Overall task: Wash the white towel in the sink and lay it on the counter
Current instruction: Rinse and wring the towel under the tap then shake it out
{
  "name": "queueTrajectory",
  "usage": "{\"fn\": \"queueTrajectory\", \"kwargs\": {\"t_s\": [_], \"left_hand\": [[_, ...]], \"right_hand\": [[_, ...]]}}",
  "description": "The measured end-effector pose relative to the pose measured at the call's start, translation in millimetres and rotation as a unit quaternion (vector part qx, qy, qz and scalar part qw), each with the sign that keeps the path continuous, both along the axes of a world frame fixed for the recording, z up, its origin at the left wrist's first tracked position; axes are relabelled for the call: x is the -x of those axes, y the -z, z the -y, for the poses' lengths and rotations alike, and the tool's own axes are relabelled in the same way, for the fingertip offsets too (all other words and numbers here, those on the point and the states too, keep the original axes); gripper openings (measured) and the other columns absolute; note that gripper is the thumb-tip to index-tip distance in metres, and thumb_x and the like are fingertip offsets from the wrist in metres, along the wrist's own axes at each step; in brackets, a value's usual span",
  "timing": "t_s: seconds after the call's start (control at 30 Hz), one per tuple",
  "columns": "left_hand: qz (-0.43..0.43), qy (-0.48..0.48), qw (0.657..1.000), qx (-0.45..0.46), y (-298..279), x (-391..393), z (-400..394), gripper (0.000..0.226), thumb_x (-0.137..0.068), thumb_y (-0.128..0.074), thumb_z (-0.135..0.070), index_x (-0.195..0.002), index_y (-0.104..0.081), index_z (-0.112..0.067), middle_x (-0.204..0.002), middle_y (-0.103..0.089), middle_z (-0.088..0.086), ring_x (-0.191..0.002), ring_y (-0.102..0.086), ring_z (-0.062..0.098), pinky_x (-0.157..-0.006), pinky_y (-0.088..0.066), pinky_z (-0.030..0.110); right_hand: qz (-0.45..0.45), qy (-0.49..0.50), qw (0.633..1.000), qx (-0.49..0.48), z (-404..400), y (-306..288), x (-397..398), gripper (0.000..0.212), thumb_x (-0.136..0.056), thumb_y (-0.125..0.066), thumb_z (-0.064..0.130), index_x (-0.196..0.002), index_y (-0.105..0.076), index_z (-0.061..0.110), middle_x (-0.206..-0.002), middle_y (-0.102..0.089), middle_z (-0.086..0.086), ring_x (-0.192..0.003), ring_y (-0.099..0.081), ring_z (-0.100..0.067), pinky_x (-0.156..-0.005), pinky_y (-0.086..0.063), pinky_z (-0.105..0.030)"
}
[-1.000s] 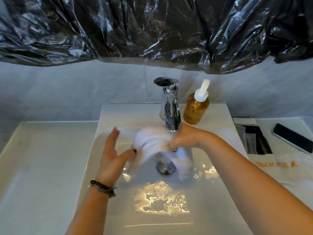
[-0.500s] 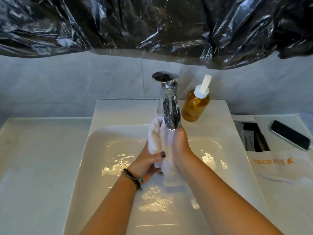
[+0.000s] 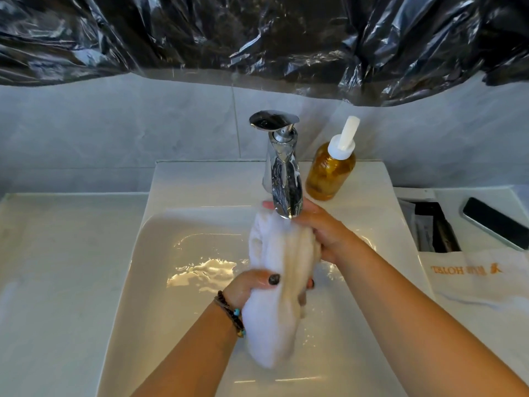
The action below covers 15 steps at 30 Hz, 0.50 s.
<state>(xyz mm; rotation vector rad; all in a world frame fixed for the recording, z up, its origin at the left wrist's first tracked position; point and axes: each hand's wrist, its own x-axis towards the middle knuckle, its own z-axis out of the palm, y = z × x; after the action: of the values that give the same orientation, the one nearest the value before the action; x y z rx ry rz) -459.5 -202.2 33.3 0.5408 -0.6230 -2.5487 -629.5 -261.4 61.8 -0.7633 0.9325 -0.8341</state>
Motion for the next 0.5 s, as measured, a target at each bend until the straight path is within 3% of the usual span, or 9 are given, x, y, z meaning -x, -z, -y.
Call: {"fn": "queueTrajectory", "kwargs": {"t_s": [0.1, 0.2, 0.27, 0.37, 0.43, 0.5], "left_hand": [[0.065, 0.04, 0.997, 0.022, -5, 0, 0, 0.061, -0.057, -0.09, -0.032, -0.107, -0.071, -0.002, -0.099, -0.071, 0.012, -0.086, -0.069, 0.024, -0.078, -0.055, 0.035], [0.169, 0.026, 0.985, 0.029, -12, 9, -5, 0.085, -0.036, -0.099, -0.026, -0.109, -0.065, 0.001, -0.093, -0.073, 0.013, -0.085, -0.071, 0.023, -0.072, -0.057, 0.033], [0.228, -0.016, 0.973, 0.041, -17, 16, -10, 0.079, -0.038, -0.094, -0.018, -0.11, -0.065, -0.004, -0.093, -0.073, 0.012, -0.087, -0.071, 0.023, -0.072, -0.058, 0.035], [0.336, -0.113, 0.932, 0.081, -18, 24, -11, 0.068, -0.039, -0.09, -0.024, -0.102, -0.071, -0.011, -0.097, -0.072, 0.018, -0.093, -0.07, 0.028, -0.082, -0.059, 0.047], [0.395, -0.154, 0.9, 0.102, -15, 27, -12, 0.076, -0.033, -0.09, -0.034, -0.103, -0.069, -0.012, -0.098, -0.072, 0.014, -0.093, -0.07, 0.024, -0.081, -0.059, 0.043], [0.431, -0.176, 0.879, 0.107, -15, 29, -13, 0.067, -0.033, -0.088, -0.035, -0.095, -0.068, -0.016, -0.088, -0.073, 0.004, -0.08, -0.07, 0.014, -0.068, -0.059, 0.031]], "right_hand": [[0.07, -0.137, 0.988, -0.018, 1, 0, 2, 0.099, -0.053, -0.091, 0.036, -0.139, -0.049, 0.013, -0.141, -0.052, -0.017, -0.132, -0.048, -0.032, -0.111, -0.037, -0.046], [-0.045, -0.2, 0.979, 0.005, 4, -9, -5, 0.067, -0.046, -0.092, 0.036, -0.109, -0.073, 0.025, -0.118, -0.068, -0.002, -0.115, -0.061, -0.024, -0.1, -0.049, -0.039], [-0.123, -0.177, 0.976, 0.031, 5, -15, -12, 0.044, -0.049, -0.088, 0.03, -0.092, -0.077, 0.026, -0.103, -0.072, 0.001, -0.103, -0.066, -0.023, -0.089, -0.055, -0.039], [-0.186, -0.117, 0.973, 0.076, 5, -23, -25, 0.032, -0.06, -0.089, 0.019, -0.089, -0.075, 0.017, -0.096, -0.073, -0.005, -0.092, -0.07, -0.02, -0.078, -0.058, -0.035], [-0.227, -0.117, 0.962, 0.095, 4, -21, -33, 0.027, -0.063, -0.09, 0.021, -0.084, -0.074, 0.017, -0.093, -0.074, -0.003, -0.089, -0.071, -0.017, -0.077, -0.057, -0.033], [-0.279, -0.073, 0.952, 0.098, 2, -16, -41, 0.026, -0.061, -0.091, 0.026, -0.08, -0.073, 0.021, -0.088, -0.073, 0.005, -0.085, -0.07, -0.012, -0.075, -0.055, -0.027]]}}
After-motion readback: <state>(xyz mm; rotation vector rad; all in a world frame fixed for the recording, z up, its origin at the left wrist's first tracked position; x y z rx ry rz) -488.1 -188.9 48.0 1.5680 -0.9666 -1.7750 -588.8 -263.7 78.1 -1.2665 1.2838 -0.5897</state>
